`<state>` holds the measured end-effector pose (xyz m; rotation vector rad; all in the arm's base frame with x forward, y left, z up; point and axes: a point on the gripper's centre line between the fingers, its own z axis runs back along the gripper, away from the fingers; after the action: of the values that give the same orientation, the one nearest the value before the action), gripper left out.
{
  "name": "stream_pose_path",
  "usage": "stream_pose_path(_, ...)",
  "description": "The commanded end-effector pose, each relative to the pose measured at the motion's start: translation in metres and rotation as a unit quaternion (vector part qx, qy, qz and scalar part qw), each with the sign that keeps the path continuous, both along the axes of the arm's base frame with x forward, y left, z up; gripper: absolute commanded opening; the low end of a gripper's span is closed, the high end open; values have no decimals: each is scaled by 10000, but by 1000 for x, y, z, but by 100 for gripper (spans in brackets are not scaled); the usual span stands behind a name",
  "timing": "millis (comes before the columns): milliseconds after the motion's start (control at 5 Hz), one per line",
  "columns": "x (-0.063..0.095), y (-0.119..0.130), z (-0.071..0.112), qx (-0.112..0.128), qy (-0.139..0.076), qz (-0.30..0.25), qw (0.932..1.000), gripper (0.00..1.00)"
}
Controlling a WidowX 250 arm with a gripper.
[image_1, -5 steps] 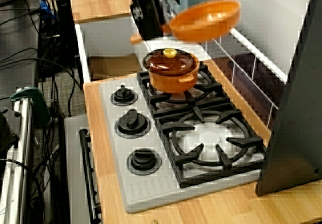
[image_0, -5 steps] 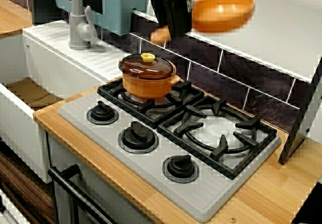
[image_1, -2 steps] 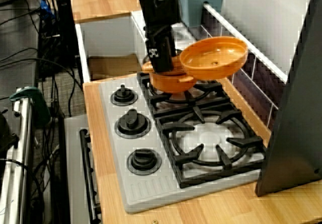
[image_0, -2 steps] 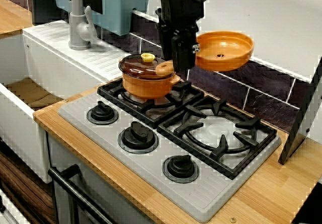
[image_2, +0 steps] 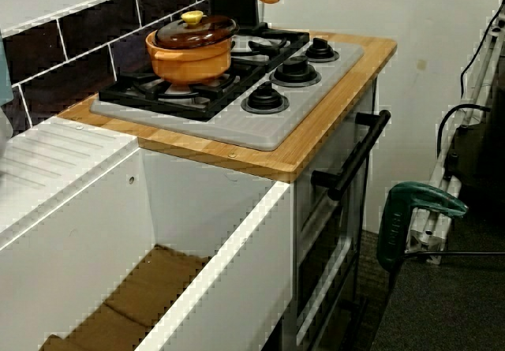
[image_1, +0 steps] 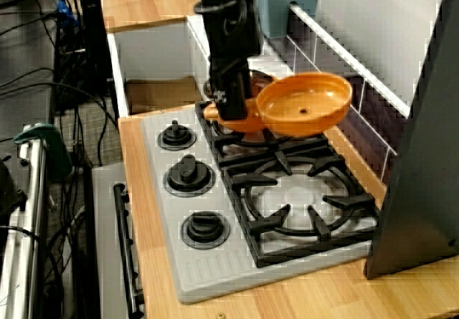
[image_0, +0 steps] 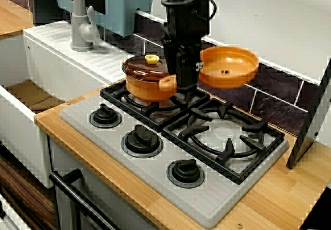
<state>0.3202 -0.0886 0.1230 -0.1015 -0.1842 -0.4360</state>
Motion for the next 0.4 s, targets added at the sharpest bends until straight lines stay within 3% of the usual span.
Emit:
stream_pose_path(0,-2,-7,-11,264,-256,-321,9988,0)
stream_pose_path(200,-1,-9,-20,371,-224,-335,9985,0)
